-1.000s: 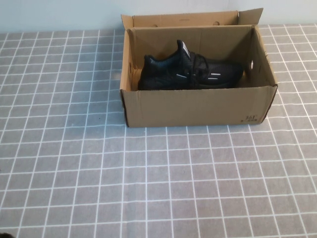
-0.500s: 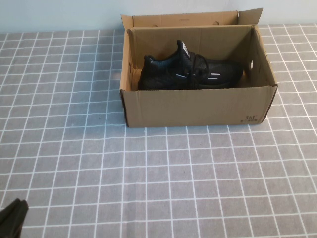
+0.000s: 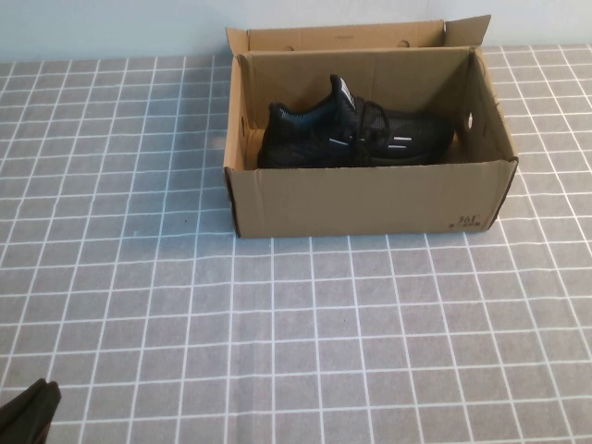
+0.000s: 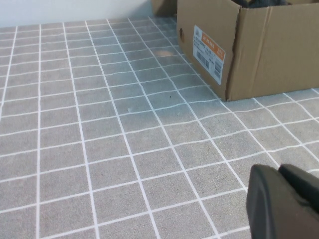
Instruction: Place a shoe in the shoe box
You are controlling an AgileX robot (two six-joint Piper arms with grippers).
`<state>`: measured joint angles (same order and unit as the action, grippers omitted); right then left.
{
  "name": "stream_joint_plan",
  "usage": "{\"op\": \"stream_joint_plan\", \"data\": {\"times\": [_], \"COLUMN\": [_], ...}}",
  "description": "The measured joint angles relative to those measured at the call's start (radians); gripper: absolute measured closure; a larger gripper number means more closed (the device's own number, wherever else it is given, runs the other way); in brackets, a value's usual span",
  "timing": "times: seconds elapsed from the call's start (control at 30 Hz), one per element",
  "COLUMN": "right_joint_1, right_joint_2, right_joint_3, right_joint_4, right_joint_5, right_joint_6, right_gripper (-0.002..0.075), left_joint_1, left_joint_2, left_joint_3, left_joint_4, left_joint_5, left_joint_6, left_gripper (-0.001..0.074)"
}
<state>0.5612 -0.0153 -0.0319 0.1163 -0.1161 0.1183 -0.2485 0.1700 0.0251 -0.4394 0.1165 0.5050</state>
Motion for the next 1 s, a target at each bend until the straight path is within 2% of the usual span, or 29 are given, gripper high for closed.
{"op": "stream_joint_plan", "data": {"times": [0.1, 0.17, 0.4, 0.5, 1.0], "right_joint_1": [-0.011, -0.056, -0.371, -0.437, -0.453], "right_joint_2": [0.0, 0.0, 0.0, 0.0, 0.0], "right_joint_3": [0.0, 0.0, 0.0, 0.007, 0.058], "right_joint_4": [0.0, 0.009, 0.036, 0.036, 0.03], "right_joint_5": [-0.004, 0.012, 0.241, 0.344, 0.451], "right_joint_6": [-0.033, -0.05, -0.061, -0.064, -0.067], "right_gripper": [0.0744, 0.0744, 0.0744, 0.0744, 0.0744], "left_joint_1": [0.0, 0.0, 0.0, 0.0, 0.0], "left_joint_2": [0.0, 0.0, 0.0, 0.0, 0.0], "left_joint_3": [0.0, 0.0, 0.0, 0.0, 0.0], "left_joint_4": [0.0, 0.0, 0.0, 0.0, 0.0], "left_joint_5": [0.002, 0.002, 0.004, 0.004, 0.004], "left_joint_6": [0.0, 0.0, 0.0, 0.0, 0.0], "left_gripper": [0.0736, 0.0736, 0.0736, 0.0736, 0.0736]}}
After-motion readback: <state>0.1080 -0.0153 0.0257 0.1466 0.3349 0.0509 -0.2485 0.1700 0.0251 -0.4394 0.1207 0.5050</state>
